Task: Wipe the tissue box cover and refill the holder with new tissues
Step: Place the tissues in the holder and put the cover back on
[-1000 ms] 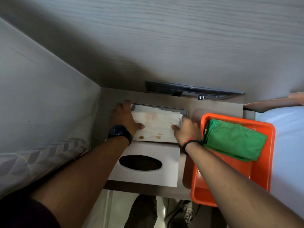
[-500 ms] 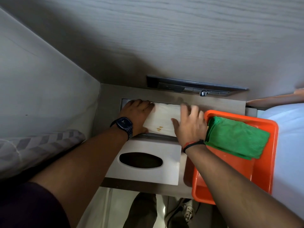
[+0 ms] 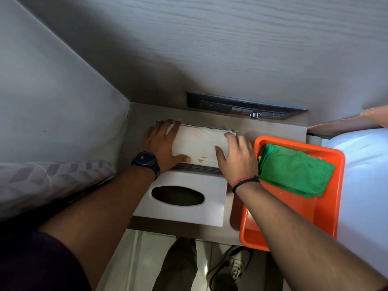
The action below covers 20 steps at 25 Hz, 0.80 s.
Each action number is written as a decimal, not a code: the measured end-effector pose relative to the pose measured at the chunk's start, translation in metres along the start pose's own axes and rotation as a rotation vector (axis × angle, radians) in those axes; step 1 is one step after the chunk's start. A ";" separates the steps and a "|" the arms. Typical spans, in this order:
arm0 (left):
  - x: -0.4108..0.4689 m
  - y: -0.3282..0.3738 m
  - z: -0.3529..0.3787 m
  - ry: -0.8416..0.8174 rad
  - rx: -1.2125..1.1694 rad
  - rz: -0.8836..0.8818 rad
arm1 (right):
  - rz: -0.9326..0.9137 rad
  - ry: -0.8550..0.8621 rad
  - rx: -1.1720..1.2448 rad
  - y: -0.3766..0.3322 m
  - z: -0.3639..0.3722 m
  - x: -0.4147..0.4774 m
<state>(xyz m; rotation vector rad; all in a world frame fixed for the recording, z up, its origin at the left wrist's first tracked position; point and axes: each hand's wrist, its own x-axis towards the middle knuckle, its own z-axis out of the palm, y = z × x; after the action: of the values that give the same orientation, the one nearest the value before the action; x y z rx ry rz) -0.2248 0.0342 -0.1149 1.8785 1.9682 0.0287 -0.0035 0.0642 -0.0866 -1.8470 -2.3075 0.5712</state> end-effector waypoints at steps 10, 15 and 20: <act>-0.103 0.024 0.015 0.102 -0.818 -1.007 | 0.565 -0.518 0.452 -0.001 0.003 -0.090; -0.119 0.014 0.018 0.027 -0.793 -0.929 | 0.640 -0.404 0.504 -0.009 0.015 -0.103; -0.122 0.025 -0.004 0.256 -0.728 -0.851 | 0.647 -0.234 0.463 -0.017 0.005 -0.110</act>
<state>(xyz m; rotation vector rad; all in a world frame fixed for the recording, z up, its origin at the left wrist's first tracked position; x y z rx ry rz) -0.2022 -0.0796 -0.0696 0.5483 2.3251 0.6544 0.0062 -0.0459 -0.0702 -2.3269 -1.4377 1.3245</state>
